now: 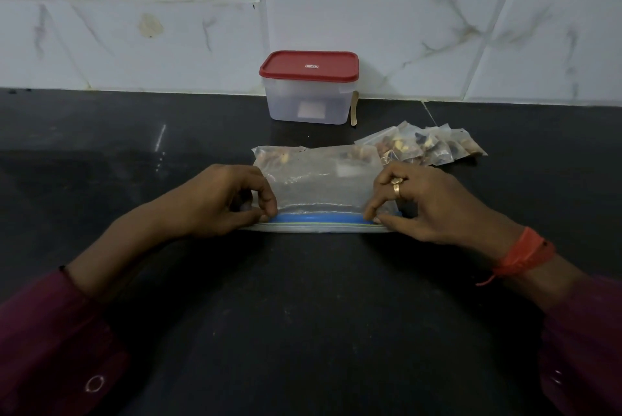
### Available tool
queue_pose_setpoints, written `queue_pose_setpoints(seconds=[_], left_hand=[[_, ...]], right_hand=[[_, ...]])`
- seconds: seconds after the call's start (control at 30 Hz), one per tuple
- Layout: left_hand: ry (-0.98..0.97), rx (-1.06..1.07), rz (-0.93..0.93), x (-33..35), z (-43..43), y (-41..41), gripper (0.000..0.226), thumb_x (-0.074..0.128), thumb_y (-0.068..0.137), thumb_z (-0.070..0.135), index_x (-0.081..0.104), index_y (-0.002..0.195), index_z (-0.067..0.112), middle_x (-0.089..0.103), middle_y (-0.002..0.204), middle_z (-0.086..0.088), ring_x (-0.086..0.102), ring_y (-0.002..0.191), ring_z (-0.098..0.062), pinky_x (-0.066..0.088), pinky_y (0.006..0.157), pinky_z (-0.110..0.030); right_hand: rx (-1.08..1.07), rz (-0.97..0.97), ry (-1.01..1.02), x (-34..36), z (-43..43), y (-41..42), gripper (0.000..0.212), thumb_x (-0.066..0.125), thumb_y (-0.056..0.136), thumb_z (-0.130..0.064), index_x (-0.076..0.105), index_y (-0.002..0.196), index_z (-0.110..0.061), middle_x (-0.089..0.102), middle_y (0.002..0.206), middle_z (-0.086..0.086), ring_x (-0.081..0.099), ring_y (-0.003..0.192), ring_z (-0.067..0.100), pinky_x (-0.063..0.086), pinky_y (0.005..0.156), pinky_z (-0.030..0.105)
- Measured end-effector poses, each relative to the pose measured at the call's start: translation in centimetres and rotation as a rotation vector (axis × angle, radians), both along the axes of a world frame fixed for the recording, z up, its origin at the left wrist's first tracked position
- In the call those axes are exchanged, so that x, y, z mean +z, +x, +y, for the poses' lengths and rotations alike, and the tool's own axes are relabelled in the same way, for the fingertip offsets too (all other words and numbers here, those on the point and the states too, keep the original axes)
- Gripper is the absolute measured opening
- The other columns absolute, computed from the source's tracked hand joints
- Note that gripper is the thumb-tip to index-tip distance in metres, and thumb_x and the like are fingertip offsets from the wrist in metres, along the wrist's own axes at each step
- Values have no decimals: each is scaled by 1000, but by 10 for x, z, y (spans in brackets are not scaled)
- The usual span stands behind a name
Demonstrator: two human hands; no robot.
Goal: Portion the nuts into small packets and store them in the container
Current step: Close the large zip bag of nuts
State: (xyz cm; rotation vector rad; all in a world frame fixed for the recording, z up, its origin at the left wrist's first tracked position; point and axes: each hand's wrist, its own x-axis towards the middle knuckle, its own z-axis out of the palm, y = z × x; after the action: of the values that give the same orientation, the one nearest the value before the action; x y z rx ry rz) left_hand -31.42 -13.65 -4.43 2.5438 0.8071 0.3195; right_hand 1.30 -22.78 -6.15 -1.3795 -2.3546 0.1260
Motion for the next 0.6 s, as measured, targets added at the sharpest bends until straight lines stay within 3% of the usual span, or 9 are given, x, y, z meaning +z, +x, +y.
queue_pose_setpoints(seconds=[0.13,0.33,0.43,0.53,0.6], left_hand=[[93,-63,59,3,0,-7,25,72,85,18,74,93,41,65,104,20,64,84,-12,57,70,-34],[66,-94,97,7,0,-9,20,76,81,37,73,100,36,69,102,18,68,79,-7,58,65,-24],[121,-55,82,9,-3,-7,24,59,80,49,72,96,36,70,92,20,68,79,-3,59,69,-28],[99,-12,19,4,0,-7,8,64,86,34,67,93,36,70,88,15,67,80,-8,56,70,-28],[96,38,-42,0,4,-6,18,71,88,19,66,97,33,69,90,10,67,78,-13,54,68,-28]], right_hand=[[53,-45,-12,5,-5,1,24,57,83,-40,75,99,-44,53,103,-19,59,77,7,54,66,33],[43,-102,-28,10,-5,4,32,60,82,-57,73,105,-39,64,91,-20,60,84,6,54,69,32],[10,-54,25,8,-6,2,24,58,86,-48,72,103,-37,68,86,-17,64,79,3,56,69,32],[-29,122,2,3,-4,3,13,69,90,-27,67,101,-34,68,80,-12,67,74,8,56,66,30],[-39,151,25,0,-2,4,16,70,89,-20,68,100,-32,65,84,-14,64,74,8,54,64,28]])
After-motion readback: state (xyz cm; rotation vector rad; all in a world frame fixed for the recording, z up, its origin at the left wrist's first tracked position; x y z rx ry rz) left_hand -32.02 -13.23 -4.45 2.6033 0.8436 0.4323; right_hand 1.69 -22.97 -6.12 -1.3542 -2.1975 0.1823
